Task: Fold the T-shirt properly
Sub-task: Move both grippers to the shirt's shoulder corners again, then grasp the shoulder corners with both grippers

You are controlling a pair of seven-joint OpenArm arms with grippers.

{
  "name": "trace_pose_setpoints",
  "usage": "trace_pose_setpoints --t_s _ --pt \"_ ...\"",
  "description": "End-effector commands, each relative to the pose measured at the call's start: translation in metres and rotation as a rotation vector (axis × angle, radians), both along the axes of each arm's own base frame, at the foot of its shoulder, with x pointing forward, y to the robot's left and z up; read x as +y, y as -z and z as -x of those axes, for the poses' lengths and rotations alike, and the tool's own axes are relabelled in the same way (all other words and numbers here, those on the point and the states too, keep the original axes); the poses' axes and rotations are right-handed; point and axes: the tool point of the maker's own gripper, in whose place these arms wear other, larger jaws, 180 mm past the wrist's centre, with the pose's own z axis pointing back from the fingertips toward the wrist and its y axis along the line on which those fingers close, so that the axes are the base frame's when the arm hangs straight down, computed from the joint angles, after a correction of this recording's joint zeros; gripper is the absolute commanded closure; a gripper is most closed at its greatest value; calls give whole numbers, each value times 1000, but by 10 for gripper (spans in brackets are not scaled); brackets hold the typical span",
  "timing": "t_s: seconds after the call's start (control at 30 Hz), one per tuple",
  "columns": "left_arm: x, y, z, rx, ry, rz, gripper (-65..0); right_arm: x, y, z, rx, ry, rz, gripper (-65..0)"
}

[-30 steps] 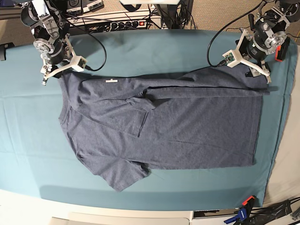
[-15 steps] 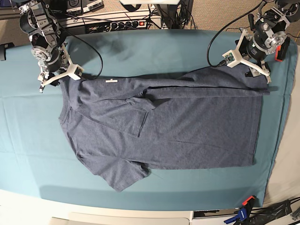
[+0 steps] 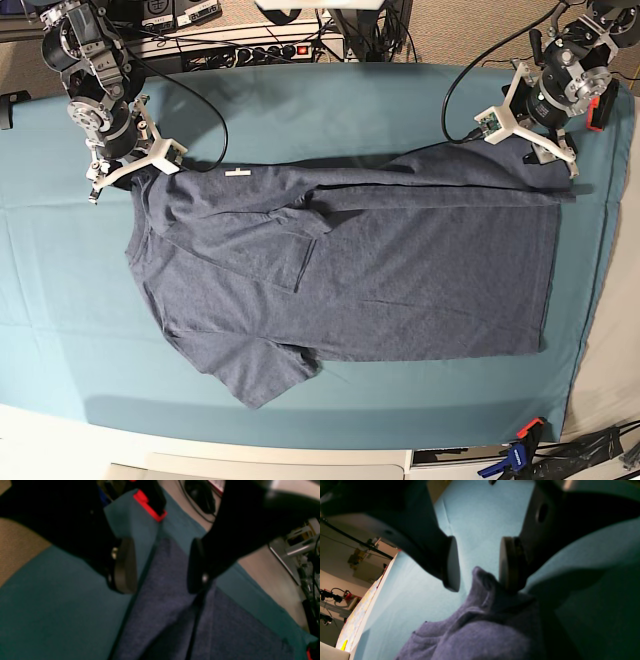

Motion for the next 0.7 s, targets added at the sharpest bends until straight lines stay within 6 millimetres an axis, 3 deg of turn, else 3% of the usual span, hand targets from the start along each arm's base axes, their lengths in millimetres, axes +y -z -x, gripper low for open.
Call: trace_pose_setpoints --t_s 0.0,0.33,0.67 --pt "1 -8 -6 -31 7 -5 -341 -2 -12 -8 -38 -14 15 -265" --pt "1 -8 -7 -33 5 -4 -341 0 0 6 70 -54 41 -265" --pt "1 -8 -7 -34 5 -4 -341 1 1 6 73 -63 35 -265"
